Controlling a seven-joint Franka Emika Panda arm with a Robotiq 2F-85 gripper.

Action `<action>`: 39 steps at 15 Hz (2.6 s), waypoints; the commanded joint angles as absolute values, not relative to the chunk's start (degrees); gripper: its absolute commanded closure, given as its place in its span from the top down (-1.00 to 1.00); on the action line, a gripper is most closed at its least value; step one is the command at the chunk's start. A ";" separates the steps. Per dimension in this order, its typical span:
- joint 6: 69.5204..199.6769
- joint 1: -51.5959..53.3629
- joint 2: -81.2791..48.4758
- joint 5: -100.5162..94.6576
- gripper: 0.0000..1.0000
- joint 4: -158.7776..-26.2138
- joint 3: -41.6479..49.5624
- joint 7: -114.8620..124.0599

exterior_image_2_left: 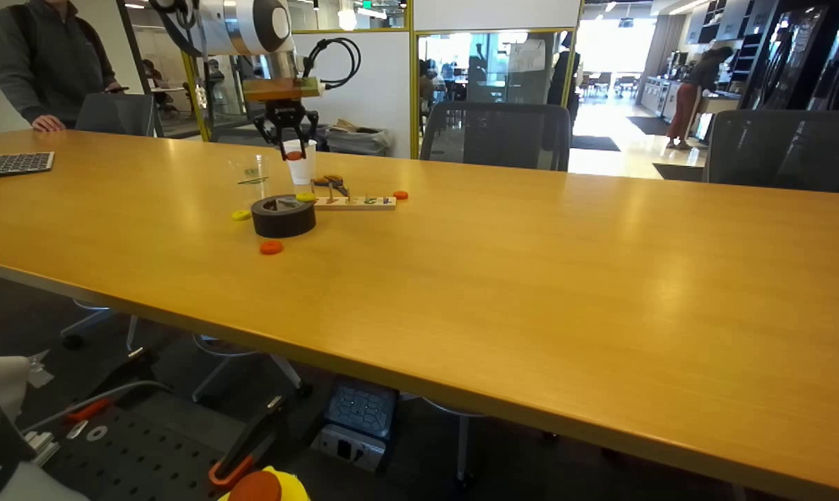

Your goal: Put three round orange blocks in the white cup, then put the two round yellow blocks in the clear cup and put the last round orange block in the white cup

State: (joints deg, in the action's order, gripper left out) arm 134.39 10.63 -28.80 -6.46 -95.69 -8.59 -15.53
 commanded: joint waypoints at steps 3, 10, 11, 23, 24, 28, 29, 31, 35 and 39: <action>127.46 13.69 -39.25 -7.49 -0.55 -77.45 -8.68 -14.00; 124.41 15.80 -44.82 -7.43 -0.55 -65.68 -8.59 -14.27; 124.33 15.94 -45.82 -7.30 -0.55 -64.13 -8.63 -14.35; 124.58 16.35 -56.79 -6.33 -0.56 -48.42 -8.46 -14.93; 124.45 16.39 -57.24 -6.33 -0.56 -47.59 -8.41 -14.96; 124.07 16.33 -58.45 -6.78 -0.50 -45.74 -8.43 -14.71; 123.70 16.42 -58.67 -6.91 0.35 -45.36 -8.26 -14.41; 123.21 16.40 -59.07 -6.93 0.50 -44.72 -8.16 -14.34; 122.65 16.66 -58.63 -7.39 1.00 -44.46 -7.52 -13.79; 120.90 17.57 -56.05 -9.06 1.00 -45.18 -4.59 -11.11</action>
